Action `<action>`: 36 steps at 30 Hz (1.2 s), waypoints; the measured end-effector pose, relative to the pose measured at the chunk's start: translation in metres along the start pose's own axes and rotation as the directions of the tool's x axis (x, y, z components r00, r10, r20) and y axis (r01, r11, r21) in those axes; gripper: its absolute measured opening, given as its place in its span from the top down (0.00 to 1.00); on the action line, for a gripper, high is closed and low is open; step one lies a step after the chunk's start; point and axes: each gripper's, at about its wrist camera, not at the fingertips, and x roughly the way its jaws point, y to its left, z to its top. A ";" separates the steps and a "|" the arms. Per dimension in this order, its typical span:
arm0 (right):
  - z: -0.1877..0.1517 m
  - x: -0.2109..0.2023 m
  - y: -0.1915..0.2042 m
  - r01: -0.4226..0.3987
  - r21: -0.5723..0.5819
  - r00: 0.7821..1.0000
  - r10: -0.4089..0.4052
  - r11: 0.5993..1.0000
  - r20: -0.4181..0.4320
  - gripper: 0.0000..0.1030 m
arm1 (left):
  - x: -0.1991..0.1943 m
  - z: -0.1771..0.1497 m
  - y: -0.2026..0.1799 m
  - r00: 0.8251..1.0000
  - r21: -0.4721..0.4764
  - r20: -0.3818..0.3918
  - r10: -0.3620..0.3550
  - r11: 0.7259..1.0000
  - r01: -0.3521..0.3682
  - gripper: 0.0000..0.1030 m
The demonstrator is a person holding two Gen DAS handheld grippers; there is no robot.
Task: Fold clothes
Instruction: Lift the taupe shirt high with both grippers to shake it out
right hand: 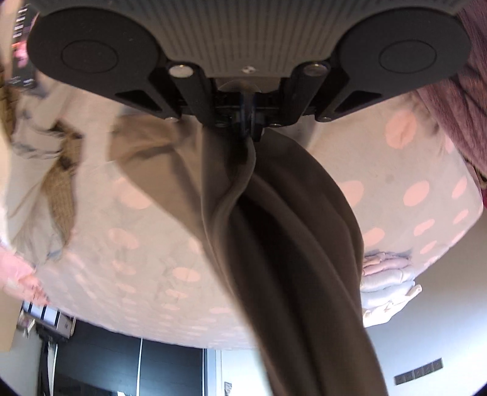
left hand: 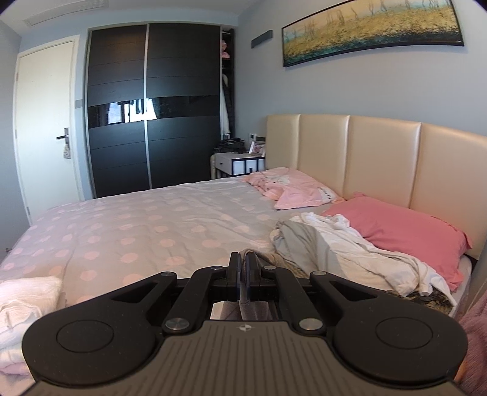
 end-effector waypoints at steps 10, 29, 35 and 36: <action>0.064 -0.157 -0.080 0.385 -0.118 0.896 -0.341 0.915 0.284 0.96 | -0.031 0.044 -0.007 0.986 -0.012 0.166 0.004 1.000 -0.002 0.99; 0.108 -0.354 -0.063 0.581 0.014 0.520 -0.384 0.813 0.763 0.96 | -0.154 0.135 -0.048 0.819 0.008 0.570 0.064 0.996 -0.084 0.99; 0.111 -0.348 -0.048 0.539 -0.026 0.566 -0.339 0.842 0.752 0.96 | -0.150 0.133 -0.043 0.821 -0.006 0.564 0.094 0.994 -0.110 0.99; 0.109 -0.337 -0.049 0.522 -0.038 0.594 -0.331 0.852 0.733 0.96 | -0.144 0.130 -0.040 0.832 -0.011 0.544 0.104 0.993 -0.116 0.99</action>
